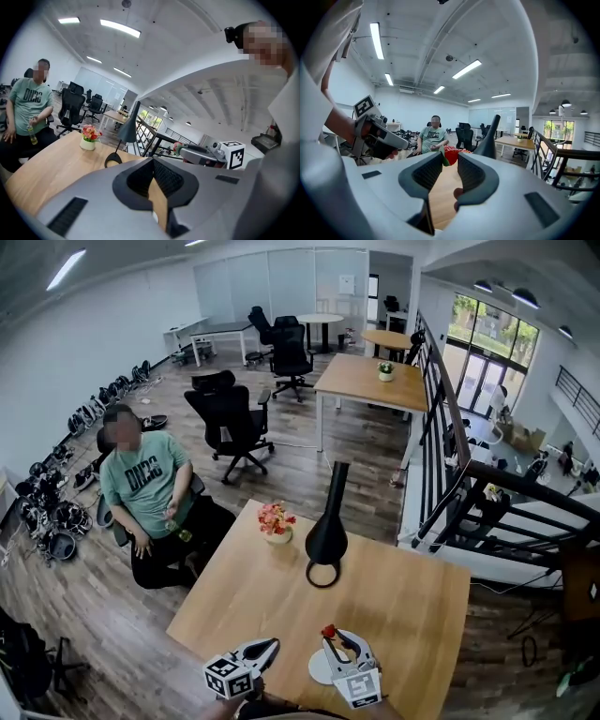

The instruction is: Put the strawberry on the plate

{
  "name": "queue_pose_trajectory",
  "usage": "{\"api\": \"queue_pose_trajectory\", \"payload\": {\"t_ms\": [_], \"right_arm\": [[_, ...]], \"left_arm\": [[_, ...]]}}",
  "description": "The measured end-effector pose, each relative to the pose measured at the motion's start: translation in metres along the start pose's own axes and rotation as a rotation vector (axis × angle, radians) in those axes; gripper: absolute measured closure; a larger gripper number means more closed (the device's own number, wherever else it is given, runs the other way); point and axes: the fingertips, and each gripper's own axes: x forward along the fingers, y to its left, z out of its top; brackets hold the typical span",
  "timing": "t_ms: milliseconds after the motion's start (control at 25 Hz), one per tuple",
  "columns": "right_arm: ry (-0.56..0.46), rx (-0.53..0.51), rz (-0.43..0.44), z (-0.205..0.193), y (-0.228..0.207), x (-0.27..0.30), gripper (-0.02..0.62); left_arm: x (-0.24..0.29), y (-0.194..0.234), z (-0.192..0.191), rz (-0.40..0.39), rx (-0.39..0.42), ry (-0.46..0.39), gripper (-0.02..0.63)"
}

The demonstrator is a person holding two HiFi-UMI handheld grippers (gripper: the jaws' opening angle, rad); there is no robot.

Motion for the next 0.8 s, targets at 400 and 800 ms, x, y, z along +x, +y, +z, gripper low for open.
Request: {"api": "queue_pose_trajectory", "payload": {"t_ms": [400,800], "right_arm": [[-0.025,-0.008,-0.138,0.006,-0.029,-0.038,0.48],[-0.043,-0.007,-0.304,0.015,-0.048,-0.068,0.48]], "left_arm": [[0.029,-0.031,0.008,-0.127,0.018,0.034,0.603],[0.042,-0.048,0.011,-0.239,0.063,0.077,0.603]]}}
